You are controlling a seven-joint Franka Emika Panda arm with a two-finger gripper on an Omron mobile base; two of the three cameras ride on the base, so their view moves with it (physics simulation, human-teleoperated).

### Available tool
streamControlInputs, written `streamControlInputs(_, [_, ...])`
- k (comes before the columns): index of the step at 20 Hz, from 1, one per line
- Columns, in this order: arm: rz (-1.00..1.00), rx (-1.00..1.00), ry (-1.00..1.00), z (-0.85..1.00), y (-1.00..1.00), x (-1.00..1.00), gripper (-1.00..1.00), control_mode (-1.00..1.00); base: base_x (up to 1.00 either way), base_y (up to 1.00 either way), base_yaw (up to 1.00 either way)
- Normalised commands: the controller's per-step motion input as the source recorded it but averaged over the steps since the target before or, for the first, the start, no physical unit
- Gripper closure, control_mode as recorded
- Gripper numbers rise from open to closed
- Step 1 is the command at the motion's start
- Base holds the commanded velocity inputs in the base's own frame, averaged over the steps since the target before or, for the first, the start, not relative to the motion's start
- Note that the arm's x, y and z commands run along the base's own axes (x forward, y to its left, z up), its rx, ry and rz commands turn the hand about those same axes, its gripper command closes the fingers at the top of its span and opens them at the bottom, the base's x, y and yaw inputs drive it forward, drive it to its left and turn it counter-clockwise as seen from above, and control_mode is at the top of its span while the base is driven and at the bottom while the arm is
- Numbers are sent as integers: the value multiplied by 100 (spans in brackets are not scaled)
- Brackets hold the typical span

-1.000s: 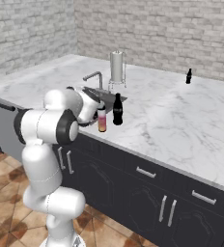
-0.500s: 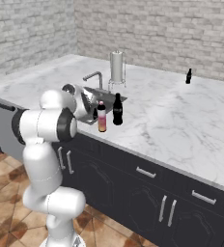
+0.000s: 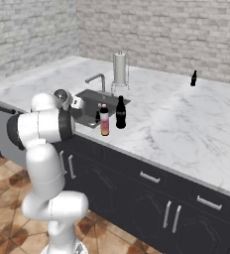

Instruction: Place the large bottle from the dining counter next to the other large bottle outside the sink, and place the small bottle from the dining counter next to the other small bottle inside the sink.

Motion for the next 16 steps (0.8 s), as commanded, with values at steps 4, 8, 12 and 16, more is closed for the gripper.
streamControlInputs(4, [28,-3,1,84,1,0,-100,-100,0,0,0])
streamControlInputs(8, [27,-3,1,75,-1,2,-100,-100,0,0,0])
streamControlInputs(12, [28,-14,12,26,0,0,-100,-100,0,0,0])
streamControlInputs(16, [27,-23,12,48,0,-1,-100,-100,0,0,0])
